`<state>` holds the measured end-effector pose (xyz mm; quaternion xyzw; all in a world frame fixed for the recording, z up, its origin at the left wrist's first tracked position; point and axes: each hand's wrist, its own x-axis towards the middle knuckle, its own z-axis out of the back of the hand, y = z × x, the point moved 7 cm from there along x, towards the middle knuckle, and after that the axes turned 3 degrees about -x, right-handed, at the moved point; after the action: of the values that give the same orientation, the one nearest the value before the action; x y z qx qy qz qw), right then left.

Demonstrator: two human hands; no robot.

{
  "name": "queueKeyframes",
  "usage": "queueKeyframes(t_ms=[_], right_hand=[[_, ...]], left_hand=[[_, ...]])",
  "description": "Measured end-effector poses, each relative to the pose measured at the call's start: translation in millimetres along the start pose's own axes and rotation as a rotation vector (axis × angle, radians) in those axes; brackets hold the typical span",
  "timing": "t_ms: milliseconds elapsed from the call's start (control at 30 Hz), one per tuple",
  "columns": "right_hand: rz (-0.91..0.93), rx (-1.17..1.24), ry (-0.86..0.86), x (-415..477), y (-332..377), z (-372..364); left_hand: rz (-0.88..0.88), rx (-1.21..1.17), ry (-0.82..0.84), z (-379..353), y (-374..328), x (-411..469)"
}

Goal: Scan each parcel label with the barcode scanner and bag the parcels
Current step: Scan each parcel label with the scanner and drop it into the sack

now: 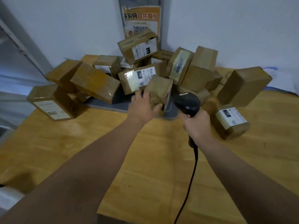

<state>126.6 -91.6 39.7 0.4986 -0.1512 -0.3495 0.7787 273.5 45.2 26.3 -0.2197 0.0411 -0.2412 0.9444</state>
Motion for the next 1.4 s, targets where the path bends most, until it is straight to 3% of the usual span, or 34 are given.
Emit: queueKeyframes(t_ms=[167,300,467,667,800,900,1200,1400], right_hand=[[-0.078,0.022,0.014,16,-22,6],[-0.069,-0.009,0.041,17,-31,8],[-0.033,-0.033,0.091,4,-30,4],[-0.028,0.053,0.222,-40,-42,-22],[-0.035,0.118,0.335,-74,-50,-46],[-0.106,0.131,0.318,-92,-66,-58],[-0.107,0.124,0.329,-111,-63,-54],[-0.047,0.097,0.273,-124,-53,-49]], left_hand=[[0.152,0.018,0.107,-14,-16,55],[0.217,-0.192,0.144,-24,-4,63],[0.196,-0.405,0.184,-12,12,23],[0.387,-0.789,0.312,-14,59,-65],[0.428,-0.789,0.362,-20,82,-100],[0.464,-0.827,0.317,-23,90,-114],[0.208,-0.547,0.173,-1,79,-104],[0.314,-0.482,0.13,1,104,-105]])
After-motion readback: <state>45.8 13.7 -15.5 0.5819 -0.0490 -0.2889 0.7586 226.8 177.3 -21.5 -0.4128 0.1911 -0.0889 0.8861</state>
